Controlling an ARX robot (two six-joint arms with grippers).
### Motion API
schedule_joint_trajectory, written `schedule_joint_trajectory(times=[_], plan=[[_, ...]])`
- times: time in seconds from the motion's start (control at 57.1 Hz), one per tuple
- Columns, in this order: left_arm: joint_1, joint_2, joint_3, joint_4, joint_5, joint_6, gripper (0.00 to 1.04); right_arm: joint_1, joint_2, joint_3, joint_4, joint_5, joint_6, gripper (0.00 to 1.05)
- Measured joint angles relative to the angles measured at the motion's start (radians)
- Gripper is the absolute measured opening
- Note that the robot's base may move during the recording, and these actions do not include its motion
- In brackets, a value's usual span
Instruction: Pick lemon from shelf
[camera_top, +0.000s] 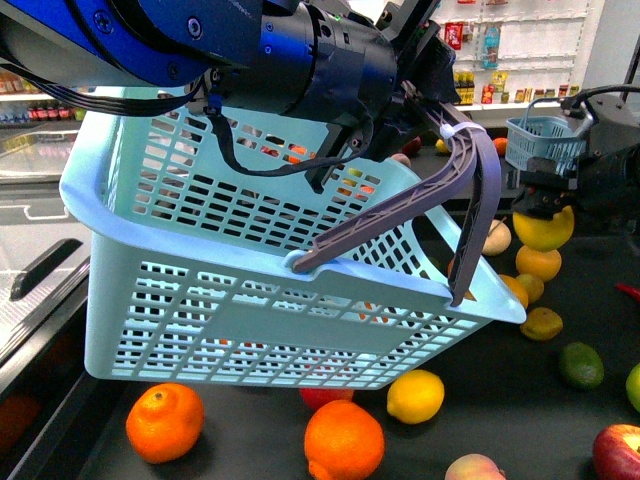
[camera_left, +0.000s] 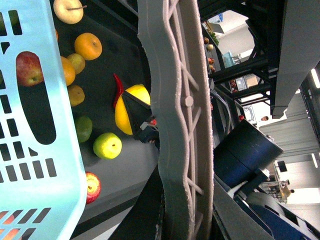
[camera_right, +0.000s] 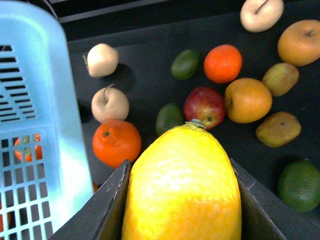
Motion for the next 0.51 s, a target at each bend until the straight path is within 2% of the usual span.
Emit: schedule_joint_trajectory(times=[0.508], plan=[[0.000, 0.000, 0.000, 0.000, 0.000, 0.000, 0.12, 0.113, -0.042, -0.030, 0.023, 0.013, 0.057, 0.50]])
